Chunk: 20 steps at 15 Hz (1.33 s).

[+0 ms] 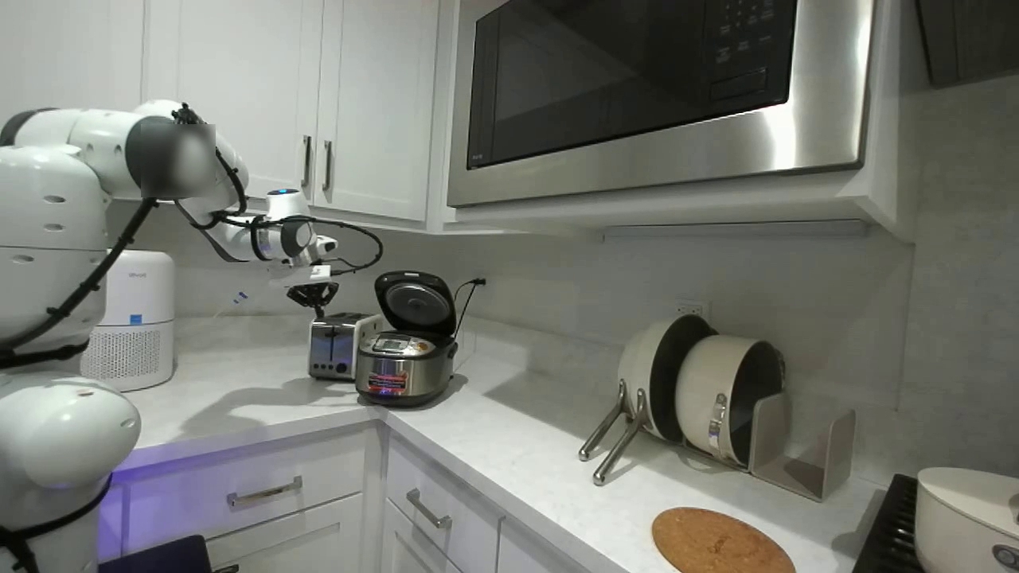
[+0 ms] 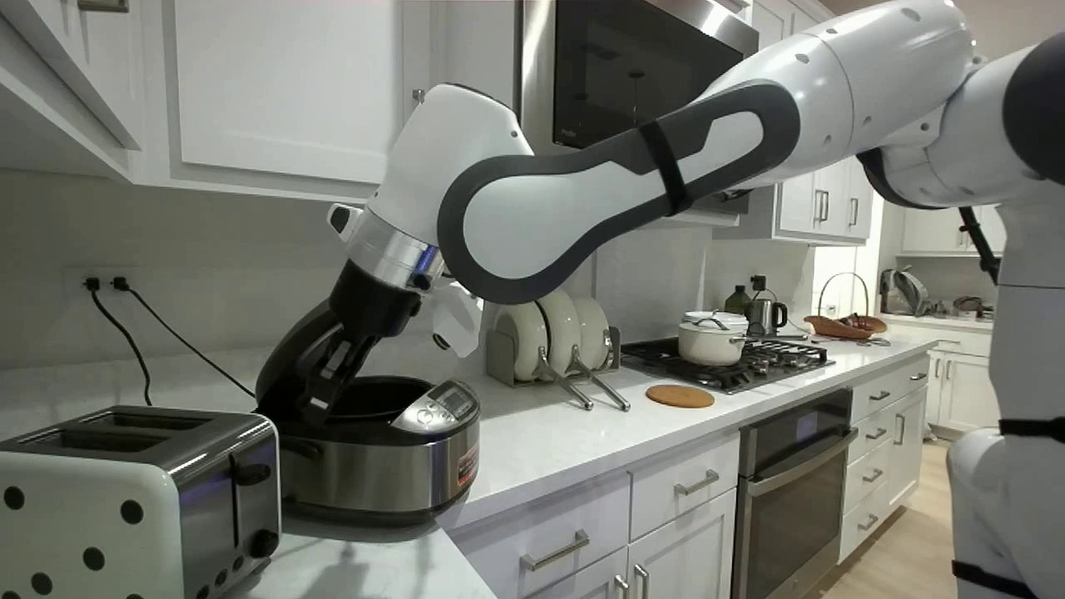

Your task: Push the lever on the toaster downwards

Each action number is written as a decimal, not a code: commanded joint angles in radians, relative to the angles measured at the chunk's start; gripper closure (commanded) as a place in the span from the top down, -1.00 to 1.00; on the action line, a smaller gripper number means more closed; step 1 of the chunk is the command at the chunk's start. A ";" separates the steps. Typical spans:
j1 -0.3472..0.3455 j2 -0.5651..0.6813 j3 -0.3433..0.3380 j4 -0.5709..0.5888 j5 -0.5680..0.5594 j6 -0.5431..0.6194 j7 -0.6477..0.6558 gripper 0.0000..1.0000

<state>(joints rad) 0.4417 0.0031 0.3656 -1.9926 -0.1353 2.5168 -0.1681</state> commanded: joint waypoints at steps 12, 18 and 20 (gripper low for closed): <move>0.023 0.164 0.020 0.145 -0.163 -0.023 0.086 -0.93; 0.041 0.207 0.013 0.188 -0.188 -0.018 0.100 -0.93; 0.046 0.219 0.009 0.198 -0.202 -0.015 0.103 -0.92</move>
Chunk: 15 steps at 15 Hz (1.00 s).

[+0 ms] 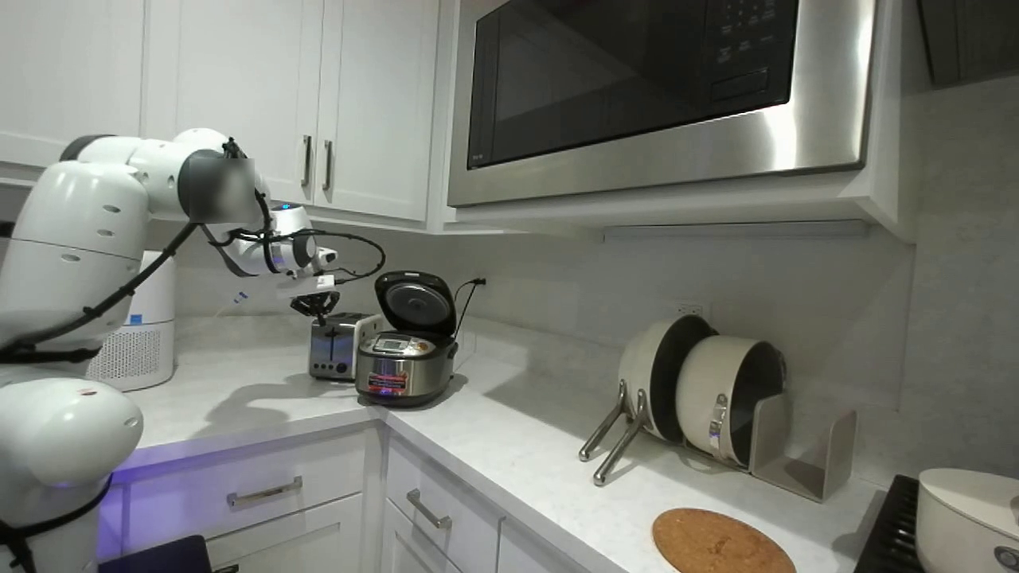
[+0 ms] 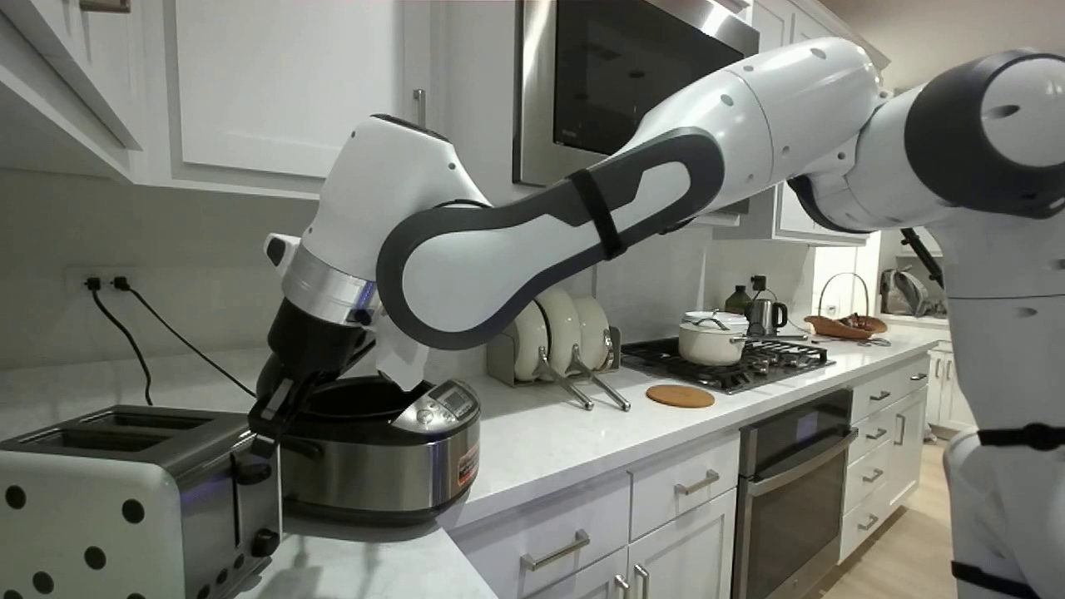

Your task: Push the lever on the toaster downwards

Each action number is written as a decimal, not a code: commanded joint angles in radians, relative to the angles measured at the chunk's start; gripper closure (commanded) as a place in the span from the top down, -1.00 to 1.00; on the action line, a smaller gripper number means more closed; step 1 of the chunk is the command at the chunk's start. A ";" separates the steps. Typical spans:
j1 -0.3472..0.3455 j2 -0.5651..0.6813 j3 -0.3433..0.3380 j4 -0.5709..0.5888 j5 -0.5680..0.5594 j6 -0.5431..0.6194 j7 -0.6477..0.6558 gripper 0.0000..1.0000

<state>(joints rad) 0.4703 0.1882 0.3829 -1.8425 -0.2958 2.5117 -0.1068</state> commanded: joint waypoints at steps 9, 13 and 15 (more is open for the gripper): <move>0.048 0.086 -0.038 0.083 -0.143 0.010 0.117 -0.92; 0.057 0.096 -0.049 0.090 -0.172 0.012 0.137 -0.93; 0.061 0.097 -0.054 0.093 -0.179 0.012 0.141 -0.93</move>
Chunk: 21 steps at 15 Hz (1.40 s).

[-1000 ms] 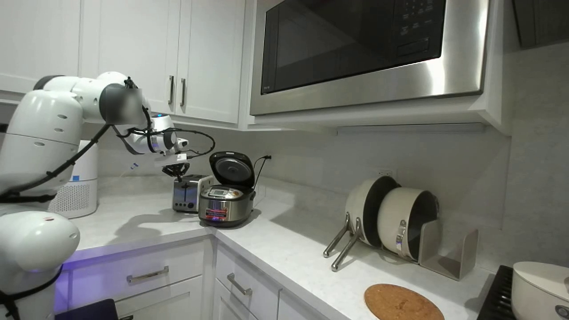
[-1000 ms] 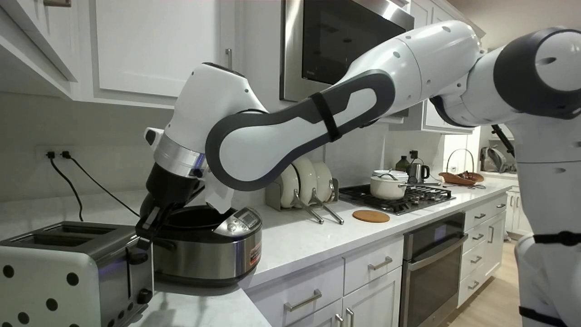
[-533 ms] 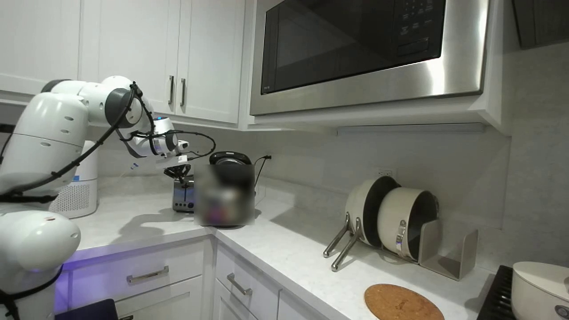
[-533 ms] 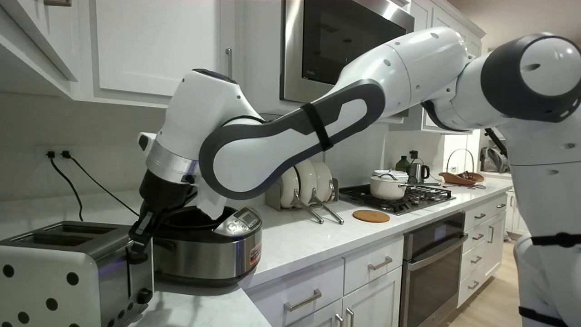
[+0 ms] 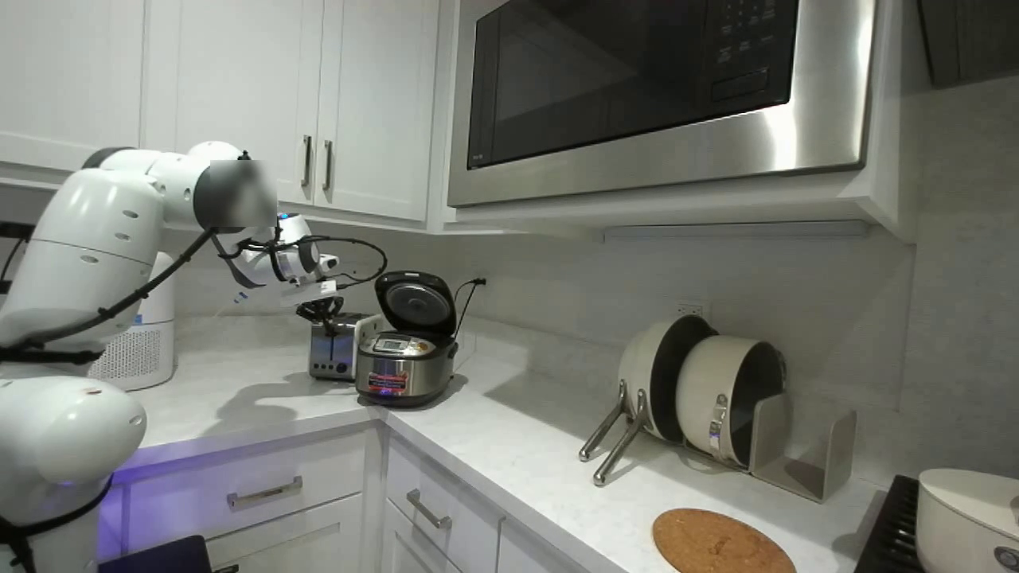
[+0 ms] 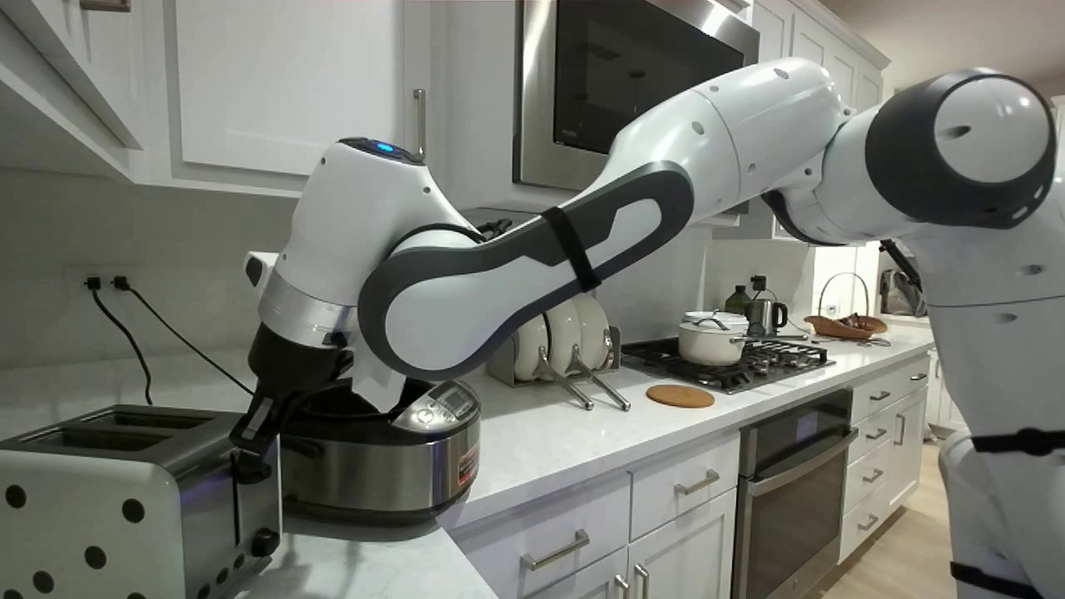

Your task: Push the lever on the toaster downwards

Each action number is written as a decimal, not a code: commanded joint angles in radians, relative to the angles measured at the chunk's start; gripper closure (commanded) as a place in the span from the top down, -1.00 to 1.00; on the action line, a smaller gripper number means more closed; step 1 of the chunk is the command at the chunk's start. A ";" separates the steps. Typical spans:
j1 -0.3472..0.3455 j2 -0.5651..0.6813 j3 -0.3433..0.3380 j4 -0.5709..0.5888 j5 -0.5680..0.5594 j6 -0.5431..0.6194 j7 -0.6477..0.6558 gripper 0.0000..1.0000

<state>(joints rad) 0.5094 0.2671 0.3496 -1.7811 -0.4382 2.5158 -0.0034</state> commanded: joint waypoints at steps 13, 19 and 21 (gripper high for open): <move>0.031 0.056 -0.042 0.045 -0.055 -0.001 0.044 -0.93; 0.040 0.073 -0.053 0.047 -0.062 -0.009 0.046 -0.93; 0.045 0.081 -0.058 0.047 -0.067 -0.012 0.048 -0.93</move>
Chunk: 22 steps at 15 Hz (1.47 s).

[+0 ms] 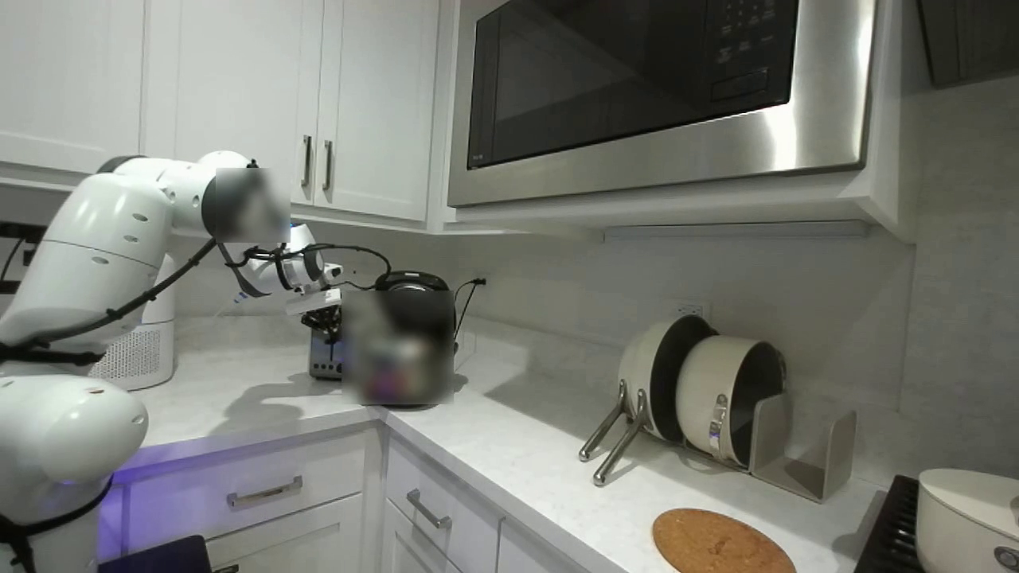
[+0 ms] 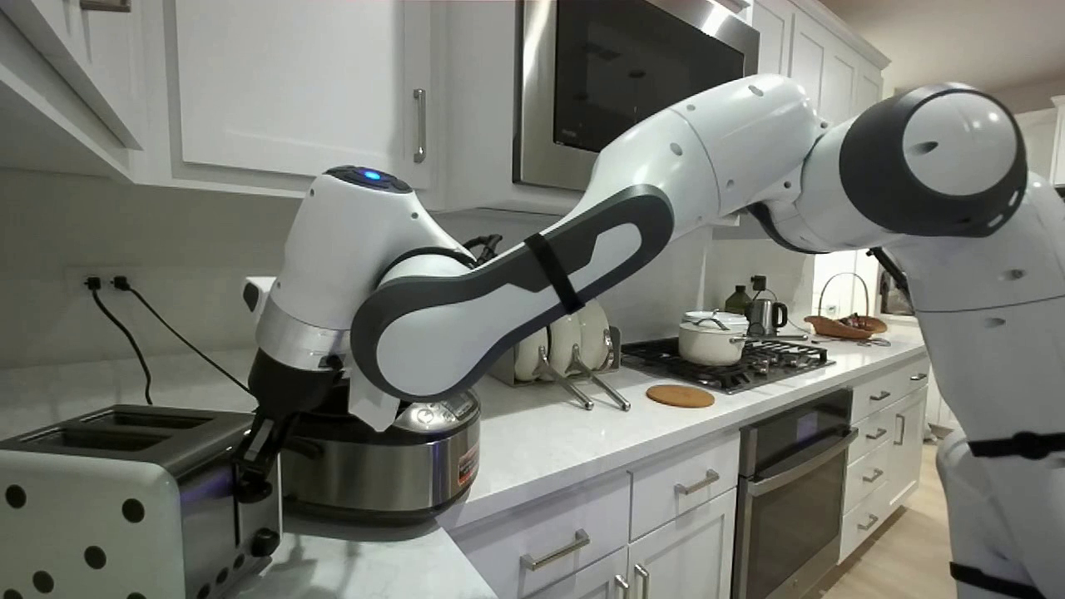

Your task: Push the lever on the toaster downwards

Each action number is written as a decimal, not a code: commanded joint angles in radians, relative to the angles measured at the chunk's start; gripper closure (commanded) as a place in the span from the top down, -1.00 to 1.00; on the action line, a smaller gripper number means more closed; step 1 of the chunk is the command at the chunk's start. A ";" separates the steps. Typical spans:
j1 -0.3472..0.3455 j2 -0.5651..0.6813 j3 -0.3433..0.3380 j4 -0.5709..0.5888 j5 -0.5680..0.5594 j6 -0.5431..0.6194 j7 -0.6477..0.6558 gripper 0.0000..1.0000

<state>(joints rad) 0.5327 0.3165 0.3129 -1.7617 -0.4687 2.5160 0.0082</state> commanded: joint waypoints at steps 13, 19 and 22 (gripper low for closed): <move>0.047 0.068 -0.043 0.023 -0.043 -0.019 0.033 -0.93; 0.050 0.076 -0.044 0.023 -0.040 -0.021 0.031 -0.92; 0.052 0.080 -0.045 0.021 -0.042 -0.021 0.032 -0.93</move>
<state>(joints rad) 0.5606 0.3676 0.2882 -1.7571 -0.4880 2.5158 0.0085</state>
